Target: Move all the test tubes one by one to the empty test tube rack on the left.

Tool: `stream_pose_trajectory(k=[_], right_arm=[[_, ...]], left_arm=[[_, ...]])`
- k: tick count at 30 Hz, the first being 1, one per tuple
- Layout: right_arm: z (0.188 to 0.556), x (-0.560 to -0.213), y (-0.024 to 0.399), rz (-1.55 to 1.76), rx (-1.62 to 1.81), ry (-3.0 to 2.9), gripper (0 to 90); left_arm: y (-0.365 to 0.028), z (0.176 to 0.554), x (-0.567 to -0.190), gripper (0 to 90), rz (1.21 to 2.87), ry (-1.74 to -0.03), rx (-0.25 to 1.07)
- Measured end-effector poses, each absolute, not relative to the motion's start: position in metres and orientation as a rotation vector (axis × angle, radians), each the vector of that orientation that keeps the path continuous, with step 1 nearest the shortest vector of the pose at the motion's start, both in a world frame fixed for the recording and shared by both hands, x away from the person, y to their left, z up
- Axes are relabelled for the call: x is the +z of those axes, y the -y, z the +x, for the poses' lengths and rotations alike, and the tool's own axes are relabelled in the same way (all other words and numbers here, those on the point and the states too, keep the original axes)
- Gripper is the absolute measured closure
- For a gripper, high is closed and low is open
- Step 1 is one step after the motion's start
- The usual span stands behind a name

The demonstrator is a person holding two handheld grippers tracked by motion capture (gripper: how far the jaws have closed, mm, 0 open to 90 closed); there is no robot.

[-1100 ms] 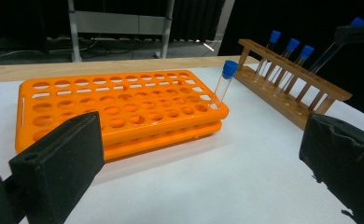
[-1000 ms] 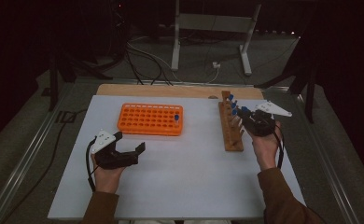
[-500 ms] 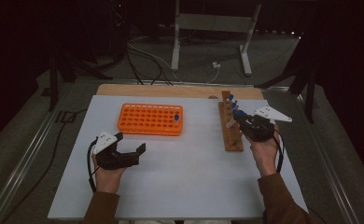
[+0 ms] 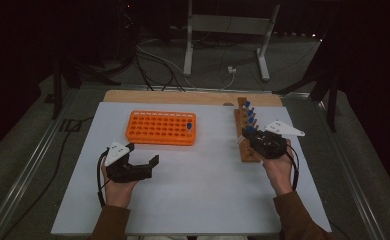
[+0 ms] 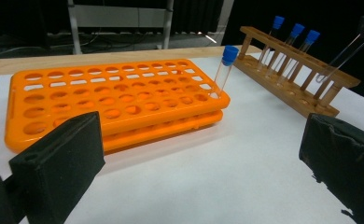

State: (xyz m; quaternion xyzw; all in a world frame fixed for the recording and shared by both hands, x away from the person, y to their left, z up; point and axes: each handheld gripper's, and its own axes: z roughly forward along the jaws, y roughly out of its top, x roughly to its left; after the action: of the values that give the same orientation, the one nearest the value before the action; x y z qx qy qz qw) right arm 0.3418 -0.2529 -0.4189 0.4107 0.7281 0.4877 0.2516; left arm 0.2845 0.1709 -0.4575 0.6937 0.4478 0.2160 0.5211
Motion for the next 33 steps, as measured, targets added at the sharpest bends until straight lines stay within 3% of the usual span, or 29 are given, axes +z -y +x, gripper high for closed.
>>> stream_pose_trajectory(k=[18, 33], right_arm=[[0.334, -0.421, 0.222, 1.049, 1.378, -2.073, 76.3], [0.325, -0.426, 0.2, 1.024, 1.397, -2.182, 76.3]], left_arm=[[-0.128, 0.292, -0.447, 1.0, 1.73, -0.958, 0.564], [-0.07, 0.305, -0.454, 6.5, 1.772, -0.89, 0.494]])
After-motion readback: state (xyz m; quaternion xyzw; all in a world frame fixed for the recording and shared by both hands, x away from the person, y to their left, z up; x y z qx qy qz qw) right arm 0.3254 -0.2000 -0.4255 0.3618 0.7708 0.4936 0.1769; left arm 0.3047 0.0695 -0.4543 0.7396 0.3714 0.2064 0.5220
